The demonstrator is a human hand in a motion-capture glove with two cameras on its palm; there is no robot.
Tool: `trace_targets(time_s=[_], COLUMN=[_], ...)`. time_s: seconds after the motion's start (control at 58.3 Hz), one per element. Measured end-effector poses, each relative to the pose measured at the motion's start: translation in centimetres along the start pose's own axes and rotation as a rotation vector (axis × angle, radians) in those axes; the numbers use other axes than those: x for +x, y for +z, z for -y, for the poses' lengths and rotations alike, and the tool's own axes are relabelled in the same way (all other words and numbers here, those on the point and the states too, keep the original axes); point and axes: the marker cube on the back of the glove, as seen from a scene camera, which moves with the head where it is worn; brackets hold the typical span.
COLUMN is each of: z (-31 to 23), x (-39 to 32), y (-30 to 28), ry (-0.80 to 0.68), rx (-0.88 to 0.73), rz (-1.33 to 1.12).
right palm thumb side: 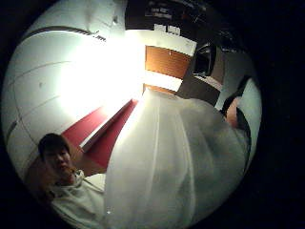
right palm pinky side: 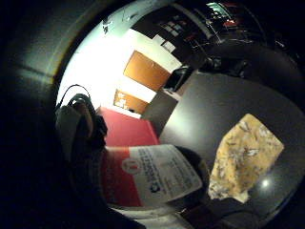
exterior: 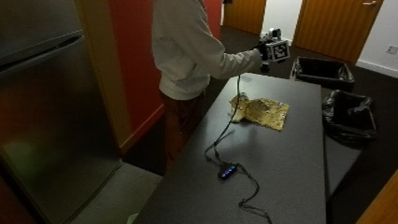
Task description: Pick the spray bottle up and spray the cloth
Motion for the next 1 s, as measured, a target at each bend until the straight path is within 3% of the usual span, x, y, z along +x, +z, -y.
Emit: trace_targets(time_s=[0.034, 0.103, 0.137, 0.206, 0.378, 0.429, 0.532, 0.566, 0.618, 0.652, 0.738, 0.995], z=[-2.5, -11.8, -14.2, -16.6, -20.0, -19.7, -11.6, -12.2, -16.0, -17.3, -13.4, -13.1], x=[-1.0, -6.0, -6.6, -5.5, -1.5, -0.6, 7.4, 8.5, 8.4, 7.9, 6.4, 5.6], y=[3.2, 8.5, 9.9, 14.1, 18.5, 20.1, 18.9, 18.7, 19.2, 20.1, 24.7, 26.9], ry=[0.005, 0.032, 0.039, 0.057, 0.082, 0.090, 0.081, 0.079, 0.080, 0.088, 0.123, 0.108], rx=[-0.080, -0.549, -0.659, -0.675, -0.753, -0.674, -0.091, -0.127, -0.368, -0.435, -0.043, 0.050], rz=[0.050, 0.404, 0.471, 0.420, 0.299, 0.303, -0.087, -0.131, -0.087, -0.024, 0.134, 0.206])
